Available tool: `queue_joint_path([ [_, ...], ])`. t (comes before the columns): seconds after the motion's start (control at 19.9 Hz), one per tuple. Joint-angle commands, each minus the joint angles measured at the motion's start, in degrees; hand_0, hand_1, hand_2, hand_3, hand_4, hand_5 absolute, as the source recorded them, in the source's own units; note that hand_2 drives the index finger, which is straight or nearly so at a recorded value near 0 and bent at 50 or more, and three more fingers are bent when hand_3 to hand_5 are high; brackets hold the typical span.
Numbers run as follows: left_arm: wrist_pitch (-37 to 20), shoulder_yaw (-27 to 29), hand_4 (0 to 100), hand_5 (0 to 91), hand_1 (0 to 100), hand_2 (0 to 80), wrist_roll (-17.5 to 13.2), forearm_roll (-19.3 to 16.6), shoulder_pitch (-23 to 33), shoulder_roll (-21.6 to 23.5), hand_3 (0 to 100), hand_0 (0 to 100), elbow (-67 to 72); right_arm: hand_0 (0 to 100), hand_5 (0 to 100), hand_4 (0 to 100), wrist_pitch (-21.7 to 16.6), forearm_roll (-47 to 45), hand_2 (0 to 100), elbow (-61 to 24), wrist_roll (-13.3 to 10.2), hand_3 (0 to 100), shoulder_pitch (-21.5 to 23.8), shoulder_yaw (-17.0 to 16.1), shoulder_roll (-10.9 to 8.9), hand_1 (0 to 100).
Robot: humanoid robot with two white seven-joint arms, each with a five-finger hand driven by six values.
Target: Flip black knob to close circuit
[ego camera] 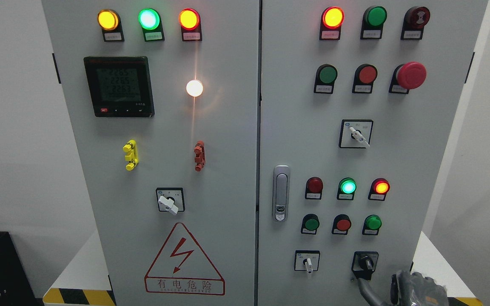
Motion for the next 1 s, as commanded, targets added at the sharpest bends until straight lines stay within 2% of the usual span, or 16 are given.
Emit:
queue_joint_path([
  [0.0, 0.02, 0.00, 0, 0.0, 56, 0.0, 0.05, -0.02, 0.35, 0.02, 0, 12, 0.00, 0, 92, 91, -0.31, -2.91, 89, -3.73, -0.99, 100, 2.58, 6.73, -0.03, 0],
  [0.2, 0.02, 0.00, 0, 0.0, 56, 0.0, 0.05, -0.02, 0.35, 0.02, 0, 12, 0.00, 0, 92, 90, -0.57, -6.68, 89, -6.80, -1.26, 100, 5.13, 8.84, -0.03, 0],
  [0.3, 0.02, 0.00, 0, 0.0, 56, 0.0, 0.05, -0.02, 0.35, 0.02, 0, 12, 0.00, 0, 92, 89, -0.57, -9.58, 87, -7.95, -2.39, 100, 6.36, 9.72, -0.03, 0],
  [0.45, 0.02, 0.00, 0, 0.0, 56, 0.0, 0.05, -0.02, 0.35, 0.02, 0, 12, 0.00, 0, 87, 86, -0.57, -15.45, 81, -9.88, -2.92, 98, 8.12, 10.25, -0.03, 0],
  [0.55, 0.02, 0.00, 0, 0.0, 56, 0.0, -0.04, -0.02, 0.35, 0.02, 0, 12, 0.00, 0, 78, 83, -0.57, -20.38, 72, -11.11, -4.32, 96, 9.52, 10.42, -0.03, 0],
  [0.6, 0.02, 0.00, 0, 0.0, 56, 0.0, 0.05, 0.07, 0.35, 0.02, 0, 12, 0.00, 0, 77, 83, -0.57, -22.32, 71, -11.64, -5.90, 95, 10.40, 10.42, -0.03, 0],
  [0.75, 0.02, 0.00, 0, 0.0, 56, 0.0, 0.05, -0.02, 0.35, 0.02, 0, 12, 0.00, 0, 73, 78, -0.40, -26.63, 62, -13.05, -7.67, 86, 12.86, 10.42, -0.03, 2],
  [0.8, 0.02, 0.00, 0, 0.0, 56, 0.0, 0.05, 0.07, 0.35, 0.02, 0, 12, 0.00, 0, 70, 73, -0.40, -29.60, 58, -13.75, -7.93, 80, 13.91, 10.34, -0.03, 3],
  [0.85, 0.02, 0.00, 0, 0.0, 56, 0.0, 0.05, -0.02, 0.35, 0.02, 0, 12, 0.00, 0, 63, 66, -0.48, -33.11, 50, -14.28, -8.89, 68, 14.62, 10.34, -0.12, 3],
  [0.9, 0.02, 0.00, 0, 0.0, 56, 0.0, 0.05, -0.02, 0.35, 0.02, 0, 12, 0.00, 0, 60, 62, -0.40, -36.28, 47, -14.72, -10.12, 64, 15.15, 10.34, -0.12, 3],
  [0.95, 0.02, 0.00, 0, 0.0, 56, 0.0, 0.05, -0.02, 0.35, 0.02, 0, 12, 0.00, 0, 54, 53, -0.48, -39.79, 38, -15.16, -10.92, 52, 16.20, 10.34, -0.29, 4],
])
